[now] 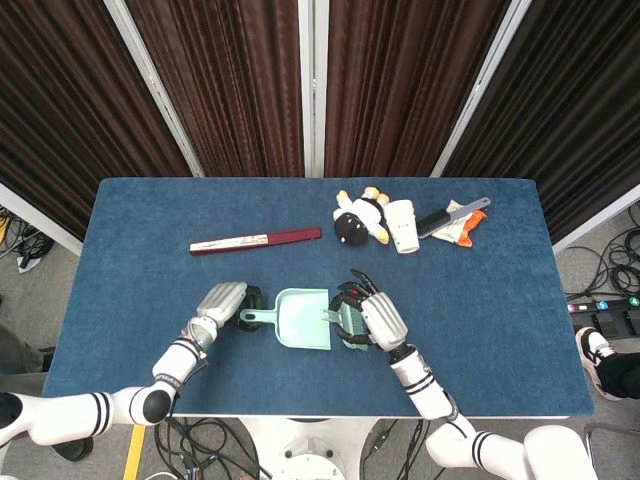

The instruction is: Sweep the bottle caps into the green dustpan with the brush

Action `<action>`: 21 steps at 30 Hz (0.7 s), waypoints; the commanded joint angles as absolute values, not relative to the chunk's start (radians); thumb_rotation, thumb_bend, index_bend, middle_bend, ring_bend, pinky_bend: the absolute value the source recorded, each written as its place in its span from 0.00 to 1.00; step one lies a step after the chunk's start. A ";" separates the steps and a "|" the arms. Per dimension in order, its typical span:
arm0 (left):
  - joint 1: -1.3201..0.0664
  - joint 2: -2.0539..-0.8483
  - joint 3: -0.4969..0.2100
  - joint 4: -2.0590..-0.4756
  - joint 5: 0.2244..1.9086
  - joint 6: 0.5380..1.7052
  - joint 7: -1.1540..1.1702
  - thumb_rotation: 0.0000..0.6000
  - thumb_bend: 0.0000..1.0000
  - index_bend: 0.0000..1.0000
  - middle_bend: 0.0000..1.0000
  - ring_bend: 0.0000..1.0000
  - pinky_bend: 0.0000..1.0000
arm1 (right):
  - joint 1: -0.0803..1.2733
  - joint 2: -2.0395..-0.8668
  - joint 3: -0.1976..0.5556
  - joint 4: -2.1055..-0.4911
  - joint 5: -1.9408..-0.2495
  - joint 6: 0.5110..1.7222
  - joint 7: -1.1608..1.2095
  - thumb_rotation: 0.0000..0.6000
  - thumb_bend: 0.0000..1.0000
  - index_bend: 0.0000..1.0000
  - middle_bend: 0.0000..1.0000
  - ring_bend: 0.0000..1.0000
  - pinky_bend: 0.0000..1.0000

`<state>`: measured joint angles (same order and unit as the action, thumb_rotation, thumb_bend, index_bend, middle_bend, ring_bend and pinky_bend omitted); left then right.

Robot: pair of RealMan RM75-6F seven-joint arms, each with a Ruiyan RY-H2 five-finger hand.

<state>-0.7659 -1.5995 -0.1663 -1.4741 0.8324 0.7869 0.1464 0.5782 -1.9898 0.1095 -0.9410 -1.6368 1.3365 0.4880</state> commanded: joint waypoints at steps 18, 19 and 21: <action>-0.795 -1.637 -0.169 -1.465 0.781 0.814 0.214 1.00 0.33 0.62 0.58 0.45 0.45 | 0.792 -1.749 0.108 -0.900 -1.668 1.106 0.756 1.00 0.46 0.75 0.61 0.26 0.09; -0.796 -1.637 -0.169 -1.467 0.781 0.813 0.215 1.00 0.33 0.62 0.58 0.45 0.45 | 0.800 -1.756 0.100 -0.880 -1.671 1.094 0.777 1.00 0.46 0.75 0.61 0.26 0.09; -0.799 -1.638 -0.170 -1.469 0.784 0.814 0.218 1.00 0.33 0.62 0.58 0.45 0.45 | 0.816 -1.777 0.083 -0.827 -1.677 1.077 0.825 1.00 0.48 0.75 0.61 0.26 0.09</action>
